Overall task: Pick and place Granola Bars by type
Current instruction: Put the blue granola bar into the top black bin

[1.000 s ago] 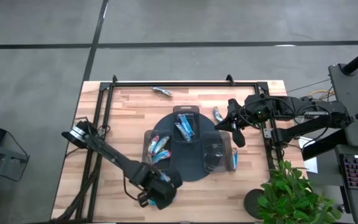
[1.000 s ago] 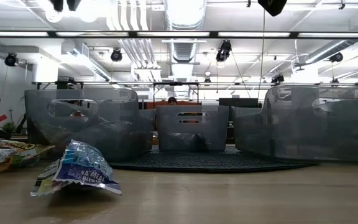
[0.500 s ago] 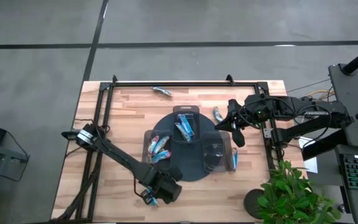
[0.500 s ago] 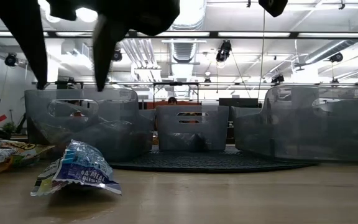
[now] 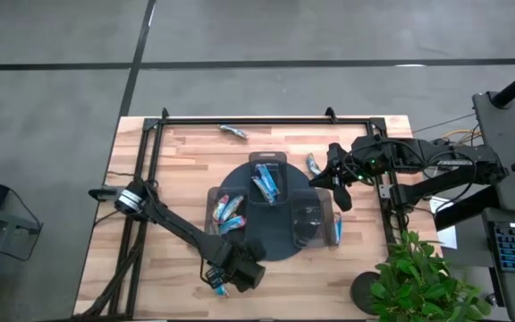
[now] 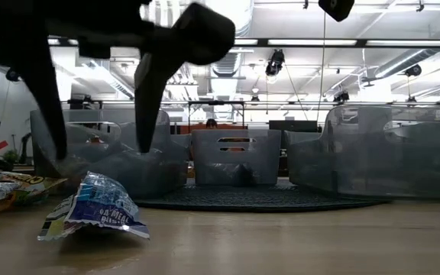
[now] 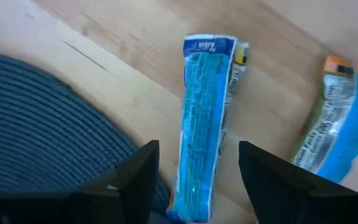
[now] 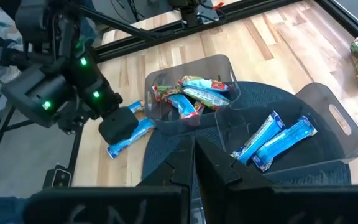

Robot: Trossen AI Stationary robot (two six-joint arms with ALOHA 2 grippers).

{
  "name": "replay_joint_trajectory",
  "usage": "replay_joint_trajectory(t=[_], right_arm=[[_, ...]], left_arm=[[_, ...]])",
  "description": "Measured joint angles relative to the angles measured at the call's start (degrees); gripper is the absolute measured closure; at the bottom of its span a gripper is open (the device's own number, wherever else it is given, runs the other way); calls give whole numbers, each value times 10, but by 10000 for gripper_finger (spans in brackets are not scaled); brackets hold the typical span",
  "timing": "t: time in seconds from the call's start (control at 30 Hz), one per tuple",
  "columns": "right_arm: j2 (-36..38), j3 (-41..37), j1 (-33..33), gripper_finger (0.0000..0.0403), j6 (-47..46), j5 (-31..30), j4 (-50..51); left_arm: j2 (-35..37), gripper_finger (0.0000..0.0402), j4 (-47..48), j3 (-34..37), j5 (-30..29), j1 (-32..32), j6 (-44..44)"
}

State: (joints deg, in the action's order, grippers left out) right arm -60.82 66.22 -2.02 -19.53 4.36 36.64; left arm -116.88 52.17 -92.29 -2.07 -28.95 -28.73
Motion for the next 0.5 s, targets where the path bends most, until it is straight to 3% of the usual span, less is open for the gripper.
replay_joint_trajectory(t=[0.5], right_arm=[[0,0,0,394,0,-15,1]], left_arm=[[-48,199,5,1,1,6,-24]])
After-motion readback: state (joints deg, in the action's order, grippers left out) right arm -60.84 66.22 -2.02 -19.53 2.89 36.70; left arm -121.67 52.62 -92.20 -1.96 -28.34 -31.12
